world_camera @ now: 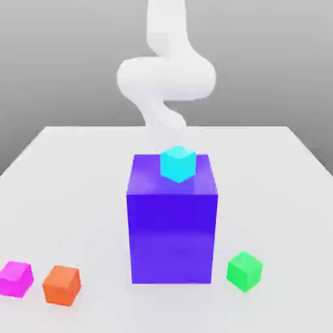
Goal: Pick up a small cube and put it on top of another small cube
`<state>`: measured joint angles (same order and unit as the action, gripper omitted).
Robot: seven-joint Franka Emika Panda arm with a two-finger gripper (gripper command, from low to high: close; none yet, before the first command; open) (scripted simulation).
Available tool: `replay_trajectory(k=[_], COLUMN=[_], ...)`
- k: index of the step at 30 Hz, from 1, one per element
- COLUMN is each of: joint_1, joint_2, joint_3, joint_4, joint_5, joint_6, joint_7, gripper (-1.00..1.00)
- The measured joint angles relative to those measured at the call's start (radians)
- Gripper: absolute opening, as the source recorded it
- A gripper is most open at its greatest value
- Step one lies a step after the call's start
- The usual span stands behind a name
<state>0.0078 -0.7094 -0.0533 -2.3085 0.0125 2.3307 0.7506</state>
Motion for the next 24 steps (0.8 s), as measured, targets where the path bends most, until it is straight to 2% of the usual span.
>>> replay_trajectory(k=[14,18,24], joint_1=[0.005,-0.033,-0.124], joint_2=[0.51,0.658,0.876], joint_3=[-0.29,-0.343,-0.365], joint_4=[-0.048,-0.06,-0.08], joint_5=[0.151,0.217,0.288], joint_6=[0.172,0.218,0.29], joint_7=[-0.339,-0.451,-0.6], gripper=[0.0,0.0,0.0])
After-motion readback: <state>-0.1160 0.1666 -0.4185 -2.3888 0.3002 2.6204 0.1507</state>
